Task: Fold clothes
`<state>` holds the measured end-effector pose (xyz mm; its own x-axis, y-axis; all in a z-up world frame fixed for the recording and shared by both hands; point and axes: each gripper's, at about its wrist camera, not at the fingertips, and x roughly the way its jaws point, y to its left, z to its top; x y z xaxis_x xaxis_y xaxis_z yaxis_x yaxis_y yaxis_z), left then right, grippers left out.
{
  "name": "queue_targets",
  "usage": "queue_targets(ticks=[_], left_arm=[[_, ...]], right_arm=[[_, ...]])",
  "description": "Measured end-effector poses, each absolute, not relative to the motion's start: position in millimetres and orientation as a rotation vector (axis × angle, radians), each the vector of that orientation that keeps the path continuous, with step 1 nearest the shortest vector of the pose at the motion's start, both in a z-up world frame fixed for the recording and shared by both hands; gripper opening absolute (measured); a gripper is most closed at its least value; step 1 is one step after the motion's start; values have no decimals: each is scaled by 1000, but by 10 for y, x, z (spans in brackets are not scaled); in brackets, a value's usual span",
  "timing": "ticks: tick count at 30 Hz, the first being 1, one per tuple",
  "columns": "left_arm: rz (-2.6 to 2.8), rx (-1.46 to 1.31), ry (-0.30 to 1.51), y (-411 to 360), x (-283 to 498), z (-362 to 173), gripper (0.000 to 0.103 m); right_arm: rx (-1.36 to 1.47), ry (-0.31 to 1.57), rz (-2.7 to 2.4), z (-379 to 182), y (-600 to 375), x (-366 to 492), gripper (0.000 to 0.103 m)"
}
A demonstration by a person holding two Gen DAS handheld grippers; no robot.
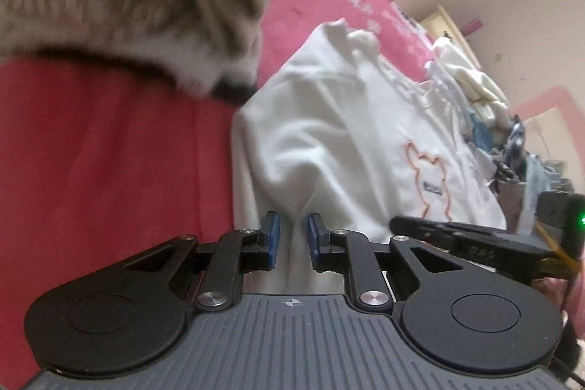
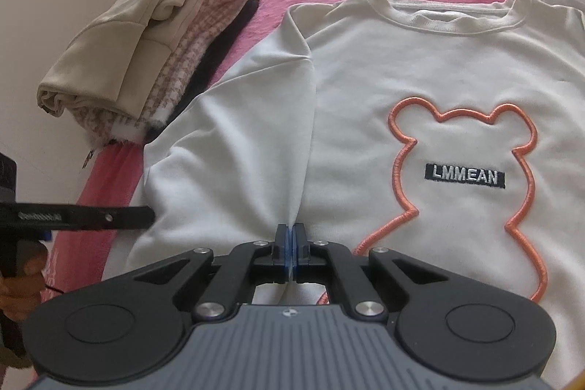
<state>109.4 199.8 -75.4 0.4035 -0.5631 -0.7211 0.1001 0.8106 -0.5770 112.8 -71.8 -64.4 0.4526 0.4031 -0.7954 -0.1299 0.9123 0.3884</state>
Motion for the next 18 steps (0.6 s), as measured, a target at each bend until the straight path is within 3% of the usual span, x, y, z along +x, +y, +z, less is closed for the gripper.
queue_targets(ticks=[4,8,12,14,18], left_arm=[[-429,-521,1050,1998,1093,-790,18],[-419,-570,1014,2015,1138,-804,31],[-401,-696,1005,2104,1206,-898,32],[-384,-762,1017,2143,1241,-961,29],[-351,-820,1061,2228,1308,-958,9]], right_arm=[[301,1051,328,-657,-717,1121,2],[296,1048,327,-661,-713,1120,2],[304,1045,318,-666,-712,1108,2],[304,1045,315,-663,-708,1107,2],[311,1040,319,-669,-725,1104,2]])
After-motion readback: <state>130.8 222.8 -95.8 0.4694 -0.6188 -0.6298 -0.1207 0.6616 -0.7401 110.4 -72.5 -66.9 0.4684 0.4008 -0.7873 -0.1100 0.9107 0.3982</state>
